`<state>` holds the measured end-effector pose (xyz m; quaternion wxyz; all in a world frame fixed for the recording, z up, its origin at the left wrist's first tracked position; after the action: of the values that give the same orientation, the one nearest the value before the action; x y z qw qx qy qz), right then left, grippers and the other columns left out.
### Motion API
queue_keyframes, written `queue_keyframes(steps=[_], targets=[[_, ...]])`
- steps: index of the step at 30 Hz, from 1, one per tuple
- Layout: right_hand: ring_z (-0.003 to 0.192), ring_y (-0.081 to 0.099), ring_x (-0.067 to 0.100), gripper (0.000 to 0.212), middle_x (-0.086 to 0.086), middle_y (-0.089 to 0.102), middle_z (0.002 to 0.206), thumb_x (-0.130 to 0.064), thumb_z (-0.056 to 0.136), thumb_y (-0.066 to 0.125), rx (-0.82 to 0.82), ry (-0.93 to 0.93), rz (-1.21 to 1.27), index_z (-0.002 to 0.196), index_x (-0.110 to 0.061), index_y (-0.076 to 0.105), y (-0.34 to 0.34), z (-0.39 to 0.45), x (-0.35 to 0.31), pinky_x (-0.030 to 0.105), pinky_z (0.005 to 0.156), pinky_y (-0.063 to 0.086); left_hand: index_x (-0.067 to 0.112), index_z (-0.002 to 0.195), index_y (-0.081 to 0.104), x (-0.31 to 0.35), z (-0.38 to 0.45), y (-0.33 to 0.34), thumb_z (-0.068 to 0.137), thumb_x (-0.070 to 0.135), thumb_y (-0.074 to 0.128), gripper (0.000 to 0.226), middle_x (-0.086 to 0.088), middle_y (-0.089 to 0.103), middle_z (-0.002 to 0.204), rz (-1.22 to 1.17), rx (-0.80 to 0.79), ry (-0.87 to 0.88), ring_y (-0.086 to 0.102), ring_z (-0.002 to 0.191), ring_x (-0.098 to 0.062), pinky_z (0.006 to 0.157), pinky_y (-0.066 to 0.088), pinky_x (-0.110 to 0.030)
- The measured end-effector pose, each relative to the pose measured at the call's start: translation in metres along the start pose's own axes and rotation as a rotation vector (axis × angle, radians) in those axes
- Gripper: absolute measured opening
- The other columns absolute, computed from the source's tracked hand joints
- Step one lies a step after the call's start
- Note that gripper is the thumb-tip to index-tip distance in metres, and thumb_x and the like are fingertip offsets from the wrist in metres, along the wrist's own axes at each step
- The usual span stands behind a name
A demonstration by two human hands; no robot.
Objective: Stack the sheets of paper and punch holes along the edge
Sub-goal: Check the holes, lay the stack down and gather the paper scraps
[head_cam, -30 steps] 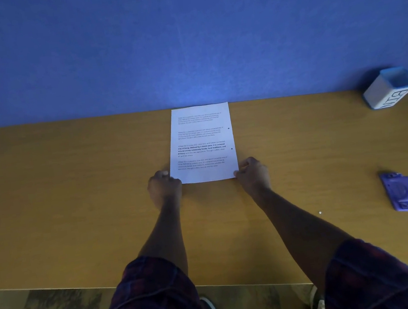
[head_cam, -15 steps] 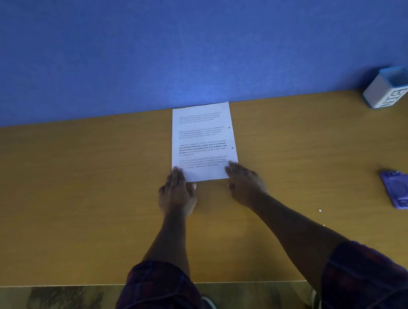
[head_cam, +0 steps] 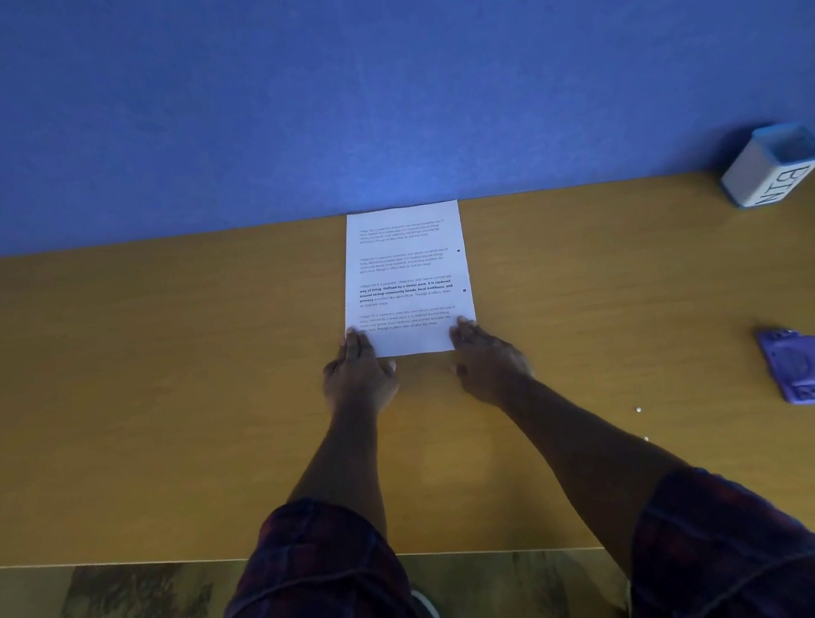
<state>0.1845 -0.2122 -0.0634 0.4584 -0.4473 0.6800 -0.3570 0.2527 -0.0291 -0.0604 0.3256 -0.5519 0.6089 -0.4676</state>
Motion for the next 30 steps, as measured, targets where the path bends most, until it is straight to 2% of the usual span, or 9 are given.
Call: queue_keyframes(steps=[2,4,6,9,11,15,18,25,30], targets=[[0.157,0.008,0.015,0.068,-0.002,0.003,0.171,-0.034,0.105,0.044,0.011,-0.021,-0.005,0.162,-0.018,0.011,-0.001,-0.003,0.001,0.036,0.121,0.025,0.008,0.164,0.008,0.002,-0.003,-0.003,0.104,0.045,0.042,0.078,-0.006,0.005,0.174,0.007,0.026,0.018,0.011,0.16,-0.018,0.124,0.022,-0.04],[0.156,0.015,0.015,0.068,-0.002,0.01,0.17,-0.031,0.103,0.049,0.1,-0.079,-0.043,0.161,-0.02,0.016,-0.009,-0.012,-0.001,0.036,0.12,0.028,0.007,0.163,0.016,0.007,-0.009,-0.008,0.103,0.041,0.045,0.074,-0.007,0.013,0.173,0.022,0.107,0.062,0.017,0.159,-0.019,0.123,0.024,-0.041],[0.148,0.036,0.017,0.062,0.0,0.031,0.164,-0.023,0.097,0.058,0.24,-0.155,-0.059,0.155,-0.018,0.038,-0.022,-0.028,-0.005,0.036,0.114,0.039,0.009,0.159,0.028,0.014,-0.019,-0.013,0.102,0.036,0.049,0.067,-0.007,0.027,0.169,0.032,0.195,0.12,0.029,0.155,-0.019,0.12,0.027,-0.042],[0.11,0.072,0.024,0.044,0.007,0.071,0.129,-0.008,0.076,0.079,0.459,-0.226,-0.027,0.12,-0.012,0.074,-0.042,-0.055,-0.009,0.038,0.086,0.059,0.013,0.149,0.045,0.026,-0.035,-0.014,0.099,0.034,0.051,0.055,-0.006,0.053,0.151,0.055,0.265,0.169,0.052,0.138,-0.024,0.115,0.031,-0.043],[0.089,0.077,0.026,0.035,0.006,0.079,0.107,-0.005,0.066,0.084,0.52,-0.262,-0.054,0.1,-0.012,0.08,-0.048,-0.068,-0.01,0.037,0.073,0.061,0.015,0.142,0.051,0.036,-0.046,-0.014,0.098,0.033,0.05,0.047,-0.004,0.06,0.138,0.061,0.279,0.191,0.059,0.125,-0.026,0.11,0.033,-0.043],[0.074,0.074,0.027,0.025,0.003,0.077,0.086,-0.005,0.066,0.083,0.51,-0.295,-0.064,0.088,-0.016,0.079,-0.045,-0.093,-0.002,0.034,0.067,0.059,0.016,0.129,0.06,0.065,-0.075,-0.007,0.096,0.026,0.051,0.036,-0.003,0.064,0.125,0.043,0.278,0.287,0.061,0.112,-0.027,0.1,0.04,-0.041],[0.072,0.073,0.027,0.022,0.002,0.076,0.083,-0.009,0.068,0.084,0.483,-0.252,-0.054,0.086,-0.019,0.079,-0.041,-0.116,0.015,0.034,0.065,0.058,0.016,0.123,0.063,0.09,-0.095,0.005,0.094,0.022,0.051,0.032,-0.004,0.065,0.121,0.008,0.247,0.344,0.062,0.11,-0.028,0.095,0.044,-0.041],[0.072,0.073,0.031,0.006,0.004,0.07,0.099,-0.02,0.088,0.07,0.417,-0.057,-0.031,0.093,-0.018,0.074,-0.033,-0.16,0.077,0.037,0.055,0.057,0.014,0.115,0.069,0.16,-0.127,0.036,0.098,0.021,0.051,0.026,-0.009,0.064,0.116,-0.041,0.178,0.426,0.06,0.113,-0.033,0.092,0.046,-0.042],[0.086,0.073,0.033,0.015,0.007,0.07,0.109,-0.02,0.096,0.061,0.417,0.093,0.063,0.104,-0.016,0.073,-0.029,-0.187,0.129,0.042,0.067,0.06,0.014,0.112,0.071,0.203,-0.138,0.045,0.098,0.018,0.053,0.024,-0.007,0.063,0.116,-0.137,0.16,0.453,0.058,0.113,-0.032,0.09,0.047,-0.041]])
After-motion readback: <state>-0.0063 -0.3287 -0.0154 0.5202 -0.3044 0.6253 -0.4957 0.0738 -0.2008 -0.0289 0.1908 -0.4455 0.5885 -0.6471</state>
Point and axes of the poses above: each hand's wrist, its own z-axis towards the middle knuckle, its own y-axis out of the palm, x = y × z, the point moved 10 cm from there along z, towards the middle knuckle
